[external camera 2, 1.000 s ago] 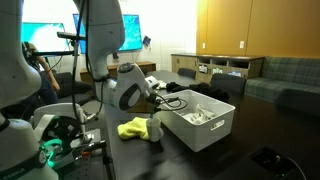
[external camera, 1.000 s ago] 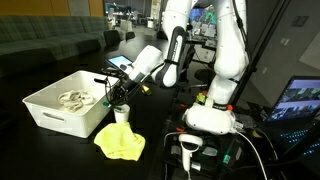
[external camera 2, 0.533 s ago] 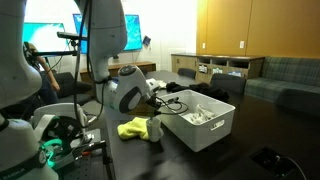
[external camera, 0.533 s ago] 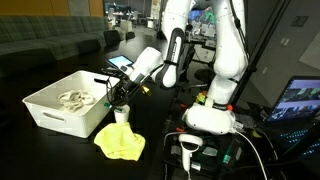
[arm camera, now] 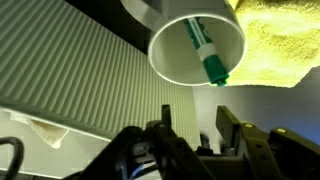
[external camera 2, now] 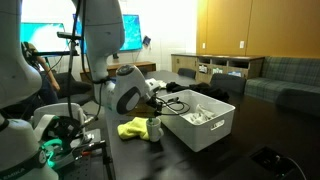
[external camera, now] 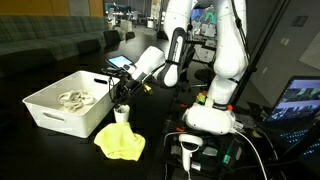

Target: The white towel should go in the basket first, followed by the marker in the cup, then the yellow towel in the basket, and the black tape in the cup.

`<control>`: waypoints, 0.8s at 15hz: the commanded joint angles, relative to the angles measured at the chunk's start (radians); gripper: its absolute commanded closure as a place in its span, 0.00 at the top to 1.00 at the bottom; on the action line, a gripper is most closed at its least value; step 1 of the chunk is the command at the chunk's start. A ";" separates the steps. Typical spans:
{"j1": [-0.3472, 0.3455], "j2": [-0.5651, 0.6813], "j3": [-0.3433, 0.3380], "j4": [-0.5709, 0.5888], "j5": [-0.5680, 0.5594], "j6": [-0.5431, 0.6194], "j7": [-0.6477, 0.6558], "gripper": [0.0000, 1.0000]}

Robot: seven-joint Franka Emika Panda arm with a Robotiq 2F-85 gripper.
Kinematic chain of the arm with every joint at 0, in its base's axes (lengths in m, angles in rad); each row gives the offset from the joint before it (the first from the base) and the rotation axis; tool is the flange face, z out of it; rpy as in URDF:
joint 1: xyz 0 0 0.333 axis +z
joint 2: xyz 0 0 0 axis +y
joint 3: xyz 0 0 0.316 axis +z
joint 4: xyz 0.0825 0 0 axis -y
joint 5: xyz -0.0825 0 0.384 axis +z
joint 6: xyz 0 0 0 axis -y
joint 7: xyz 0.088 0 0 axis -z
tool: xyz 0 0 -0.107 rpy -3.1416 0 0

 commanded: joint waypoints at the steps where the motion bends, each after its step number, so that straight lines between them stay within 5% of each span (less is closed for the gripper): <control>1: 0.028 -0.109 -0.038 -0.079 0.055 0.059 -0.031 0.84; 3: 0.025 -0.162 -0.040 -0.118 0.067 0.044 -0.032 0.99; 5: 0.021 -0.244 -0.033 -0.145 0.062 -0.064 -0.024 1.00; 8: -0.014 -0.306 0.017 -0.091 -0.004 -0.340 0.034 1.00; 12: 0.000 -0.371 0.079 -0.032 0.060 -0.679 -0.023 1.00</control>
